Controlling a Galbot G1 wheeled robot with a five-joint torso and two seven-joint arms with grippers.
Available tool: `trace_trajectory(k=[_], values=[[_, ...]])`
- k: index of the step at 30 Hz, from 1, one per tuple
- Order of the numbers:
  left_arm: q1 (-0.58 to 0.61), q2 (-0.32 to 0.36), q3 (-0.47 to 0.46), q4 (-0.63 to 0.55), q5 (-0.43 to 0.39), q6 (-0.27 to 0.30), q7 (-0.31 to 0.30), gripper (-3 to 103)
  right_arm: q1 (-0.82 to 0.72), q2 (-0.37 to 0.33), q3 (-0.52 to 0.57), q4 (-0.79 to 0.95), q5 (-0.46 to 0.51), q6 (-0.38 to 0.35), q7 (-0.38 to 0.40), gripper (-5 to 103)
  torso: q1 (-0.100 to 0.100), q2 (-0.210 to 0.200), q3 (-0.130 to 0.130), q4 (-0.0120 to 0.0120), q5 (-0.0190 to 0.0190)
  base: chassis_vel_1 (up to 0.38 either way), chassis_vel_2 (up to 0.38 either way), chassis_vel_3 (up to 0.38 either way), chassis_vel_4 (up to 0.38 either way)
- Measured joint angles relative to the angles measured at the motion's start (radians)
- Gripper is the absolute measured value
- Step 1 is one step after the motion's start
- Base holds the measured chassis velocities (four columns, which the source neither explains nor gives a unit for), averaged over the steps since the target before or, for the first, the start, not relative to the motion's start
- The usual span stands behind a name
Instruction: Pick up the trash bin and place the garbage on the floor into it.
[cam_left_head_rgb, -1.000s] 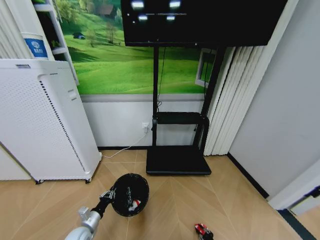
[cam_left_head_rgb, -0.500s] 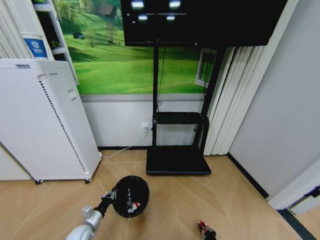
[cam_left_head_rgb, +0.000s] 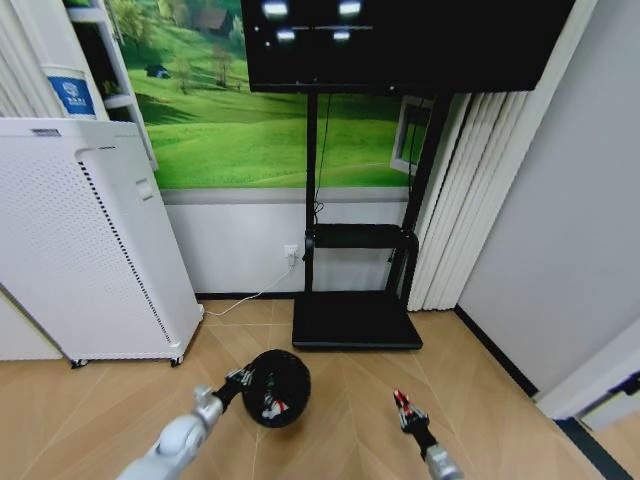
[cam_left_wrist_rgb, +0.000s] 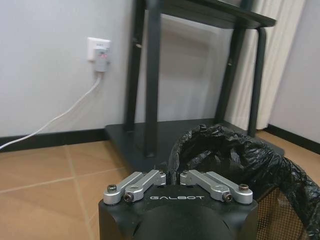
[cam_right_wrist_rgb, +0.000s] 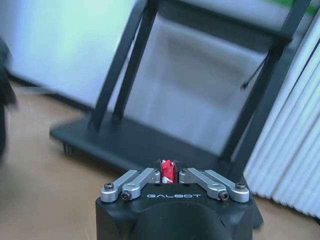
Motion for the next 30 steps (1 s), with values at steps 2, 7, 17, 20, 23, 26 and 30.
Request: trace_trajectory(k=[2, 7, 17, 20, 23, 26, 30], values=[[-0.114, -0.018, 0.102, 0.067, -0.039, 0.0, 0.02, 7, -0.029, 0.008, -0.005, 0.106, 0.031, -0.03, 0.006, 12, 0.0, 0.0, 0.0, 0.0002, 0.0, 0.0, 0.0, 0.0, 0.0], [-0.244, -0.069, 0.252, 0.155, -0.066, -0.001, 0.054, 7, -0.054, 0.033, -0.011, 0.207, 0.046, -0.057, 0.009, 12, 0.0, 0.0, 0.0, -0.0005, -0.0003, 0.0, 0.0, 0.0, 0.0], [-0.376, -0.177, 0.434, 0.256, -0.087, -0.012, 0.097, 7, -0.075, 0.038, -0.016, 0.335, 0.06, -0.093, 0.009, 12, 0.0, 0.0, 0.0, -0.0001, -0.0001, 0.0, 0.0, 0.0, 0.0], [-0.376, -0.182, 0.449, 0.249, -0.094, -0.012, 0.101, 7, -0.077, 0.041, -0.02, 0.344, 0.061, -0.096, 0.009, 12, 0.0, 0.0, 0.0, 0.0001, -0.0002, 0.0, 0.0, 0.0, 0.0], [-0.356, -0.191, 0.48, 0.227, -0.112, -0.014, 0.136, 7, -0.092, 0.054, -0.04, 0.338, 0.043, -0.09, 0.002, 12, 0.0, 0.0, 0.0, 0.0004, 0.0002, 0.0, 0.0, 0.0, 0.0], [-0.34, -0.202, 0.493, 0.198, -0.139, -0.008, 0.165, 7, -0.121, 0.061, -0.051, 0.334, 0.026, -0.073, -0.012, 12, 0.0, 0.0, 0.0, -0.0001, -0.0003, 0.0, 0.0, 0.0, 0.0], [-0.339, -0.216, 0.498, 0.195, -0.156, -0.002, 0.183, 7, -0.152, 0.066, -0.054, 0.329, 0.013, -0.056, -0.018, 12, 0.0, 0.0, 0.0, -0.0001, -0.0002, 0.0, 0.0, 0.0, 0.0]])
